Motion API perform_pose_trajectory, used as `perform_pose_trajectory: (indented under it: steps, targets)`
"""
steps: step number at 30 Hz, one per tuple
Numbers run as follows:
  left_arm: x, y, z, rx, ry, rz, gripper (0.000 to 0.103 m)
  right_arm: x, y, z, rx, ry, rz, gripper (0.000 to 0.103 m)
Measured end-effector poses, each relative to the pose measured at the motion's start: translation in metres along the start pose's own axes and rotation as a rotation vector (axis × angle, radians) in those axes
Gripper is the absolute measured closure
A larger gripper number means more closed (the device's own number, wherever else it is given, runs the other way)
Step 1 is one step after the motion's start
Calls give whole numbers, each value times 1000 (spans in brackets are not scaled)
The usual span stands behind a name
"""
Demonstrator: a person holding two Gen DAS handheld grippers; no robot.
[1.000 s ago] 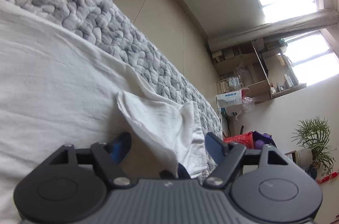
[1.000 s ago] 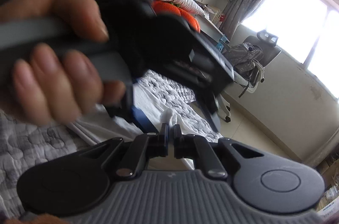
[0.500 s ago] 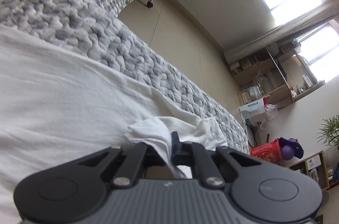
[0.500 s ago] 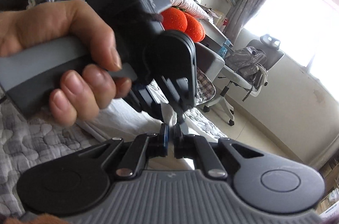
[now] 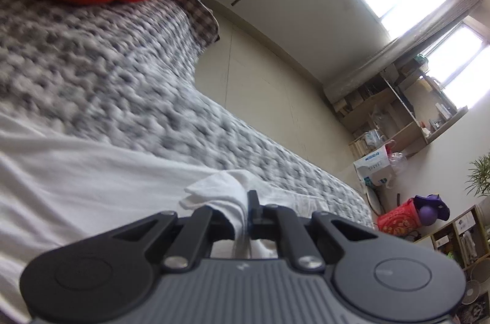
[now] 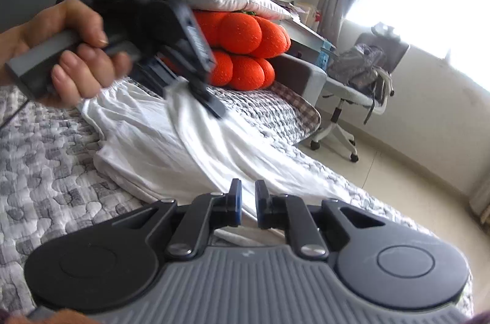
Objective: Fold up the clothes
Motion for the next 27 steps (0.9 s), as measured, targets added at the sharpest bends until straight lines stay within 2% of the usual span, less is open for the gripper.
perform_pose_trajectory:
  steps: [6, 12, 19, 24, 27]
  targets:
    - [22, 44, -13, -5, 5, -115, 99, 2, 0, -1, -8, -2, -8, 90]
    - [44, 66, -22, -59, -8, -183, 99, 3, -6, 2, -22, 0, -2, 89]
    - [64, 83, -31, -105, -36, -233, 100, 4, -6, 5, -27, 8, 3, 89]
    - [74, 108, -31, -72, -54, -286, 100, 6, -7, 8, -33, 10, 5, 89]
    - [76, 112, -25, -49, -48, -276, 101, 5, -9, 8, -39, 10, 4, 89]
Point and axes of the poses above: each gripper's, at about its wrist camera, not at the fingertips, and x roughly against the way its jaws point, y to its left, z to its underside, the point moved 1 cm from there along -x, roughly the way its jaws point
